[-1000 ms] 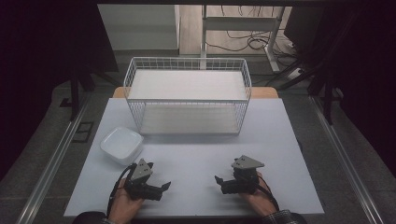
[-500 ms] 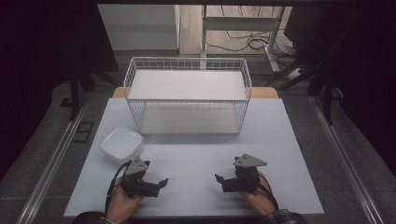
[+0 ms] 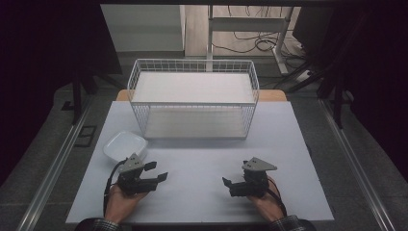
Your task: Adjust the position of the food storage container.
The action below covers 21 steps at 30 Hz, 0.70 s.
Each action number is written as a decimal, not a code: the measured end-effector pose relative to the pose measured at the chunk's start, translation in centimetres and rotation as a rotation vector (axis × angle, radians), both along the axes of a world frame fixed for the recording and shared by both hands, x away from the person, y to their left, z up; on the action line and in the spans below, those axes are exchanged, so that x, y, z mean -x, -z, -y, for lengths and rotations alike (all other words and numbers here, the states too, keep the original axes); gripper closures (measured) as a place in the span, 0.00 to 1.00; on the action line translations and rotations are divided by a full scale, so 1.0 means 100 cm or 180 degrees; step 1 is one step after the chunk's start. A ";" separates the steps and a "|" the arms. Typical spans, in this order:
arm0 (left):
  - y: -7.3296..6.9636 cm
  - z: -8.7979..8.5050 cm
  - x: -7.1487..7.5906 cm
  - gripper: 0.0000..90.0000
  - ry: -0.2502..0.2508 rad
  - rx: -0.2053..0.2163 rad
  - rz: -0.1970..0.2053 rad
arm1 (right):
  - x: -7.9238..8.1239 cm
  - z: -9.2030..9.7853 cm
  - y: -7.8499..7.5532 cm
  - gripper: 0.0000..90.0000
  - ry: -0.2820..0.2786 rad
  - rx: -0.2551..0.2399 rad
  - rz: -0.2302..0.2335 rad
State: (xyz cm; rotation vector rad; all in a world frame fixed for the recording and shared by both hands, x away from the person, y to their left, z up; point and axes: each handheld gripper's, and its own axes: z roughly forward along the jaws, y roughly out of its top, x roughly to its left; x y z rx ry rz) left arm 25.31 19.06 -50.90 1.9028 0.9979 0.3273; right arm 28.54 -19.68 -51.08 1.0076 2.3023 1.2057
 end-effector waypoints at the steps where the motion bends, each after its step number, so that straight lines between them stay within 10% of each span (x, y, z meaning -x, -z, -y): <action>1: -0.001 -0.001 -0.001 0.48 -0.0026 0.0002 0.0010 | 0.000 0.000 0.000 0.00 0.0001 -0.0004 -0.0013; 12: -0.006 -0.014 -0.014 0.89 -0.0177 -0.0068 -0.0008 | 0.001 -0.003 0.001 0.00 -0.0054 0.0016 0.0011; 21: -0.015 -0.031 -0.034 1.00 -0.0208 -0.0027 0.0002 | 0.000 -0.006 0.004 0.00 -0.0071 0.0057 -0.0023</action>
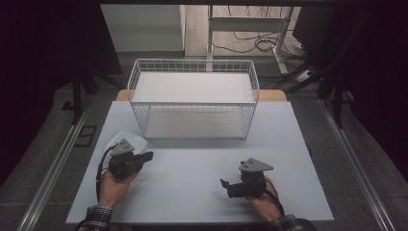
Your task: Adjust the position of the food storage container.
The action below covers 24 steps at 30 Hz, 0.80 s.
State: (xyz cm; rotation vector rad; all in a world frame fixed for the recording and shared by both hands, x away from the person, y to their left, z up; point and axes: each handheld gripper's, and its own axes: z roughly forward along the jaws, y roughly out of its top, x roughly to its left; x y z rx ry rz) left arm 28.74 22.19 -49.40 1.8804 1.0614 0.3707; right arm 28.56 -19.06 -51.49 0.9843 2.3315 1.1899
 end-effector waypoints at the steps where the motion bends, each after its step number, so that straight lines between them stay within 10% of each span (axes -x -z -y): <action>1: 0.000 0.000 0.000 1.00 0.0000 0.0000 0.0000 | 0.000 0.000 0.000 0.00 0.0000 0.0000 0.0000; 24: -0.008 -0.053 -0.037 1.00 -0.0658 -0.0066 -0.0011 | -0.002 0.002 0.001 0.00 0.0046 -0.0024 -0.0026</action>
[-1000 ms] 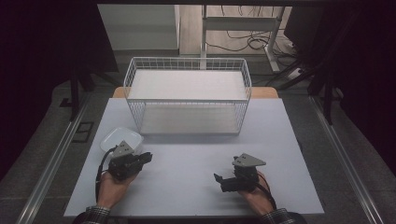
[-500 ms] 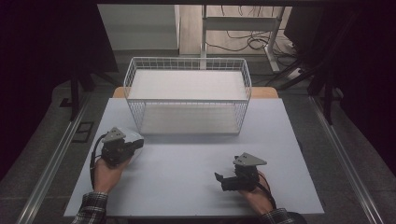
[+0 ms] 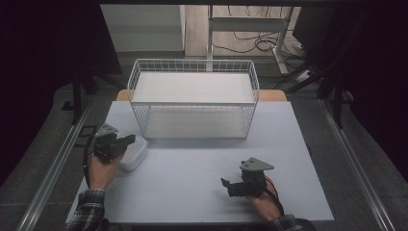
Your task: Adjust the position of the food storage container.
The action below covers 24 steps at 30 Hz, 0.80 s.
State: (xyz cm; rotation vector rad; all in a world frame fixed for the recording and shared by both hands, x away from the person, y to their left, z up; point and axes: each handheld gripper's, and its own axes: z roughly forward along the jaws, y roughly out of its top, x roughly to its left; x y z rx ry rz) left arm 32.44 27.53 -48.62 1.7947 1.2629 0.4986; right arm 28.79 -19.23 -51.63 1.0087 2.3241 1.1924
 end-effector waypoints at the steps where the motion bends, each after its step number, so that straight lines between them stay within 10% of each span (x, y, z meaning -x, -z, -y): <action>1: 0.000 -0.004 -0.001 1.00 -0.0047 -0.0007 0.0008 | 0.000 0.000 0.000 0.00 0.0001 -0.0001 -0.0001; 24: 0.025 -0.069 -0.005 1.00 -0.0856 -0.0123 -0.0078 | -0.001 -0.003 0.005 0.01 -0.0044 0.0088 -0.0080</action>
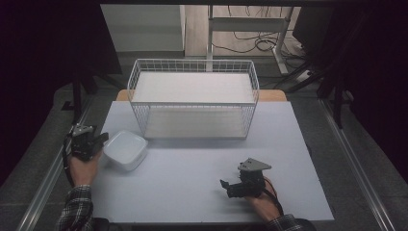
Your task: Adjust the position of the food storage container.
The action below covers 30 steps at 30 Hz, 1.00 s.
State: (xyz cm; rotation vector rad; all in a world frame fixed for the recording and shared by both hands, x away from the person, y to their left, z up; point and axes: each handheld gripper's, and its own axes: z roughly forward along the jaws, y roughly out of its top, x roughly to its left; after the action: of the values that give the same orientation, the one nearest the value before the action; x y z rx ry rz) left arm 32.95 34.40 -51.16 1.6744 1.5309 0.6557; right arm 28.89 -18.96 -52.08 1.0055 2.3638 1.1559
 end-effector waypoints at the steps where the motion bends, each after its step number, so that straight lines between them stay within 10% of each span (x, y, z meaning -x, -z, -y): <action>1: 0.003 -0.001 -0.001 1.00 -0.0006 -0.0017 -0.0038 | 0.000 0.000 0.000 0.01 -0.0007 0.0003 -0.0010; 30: 0.002 0.037 0.017 1.00 0.0390 0.0106 -0.0188 | 0.000 0.001 0.001 0.01 -0.0041 0.0031 -0.0048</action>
State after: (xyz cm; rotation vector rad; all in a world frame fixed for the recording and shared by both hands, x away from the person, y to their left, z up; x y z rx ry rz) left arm 31.22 30.68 -51.33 1.7604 1.4587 0.5178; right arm 28.93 -19.06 -52.20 1.0004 2.3888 1.1444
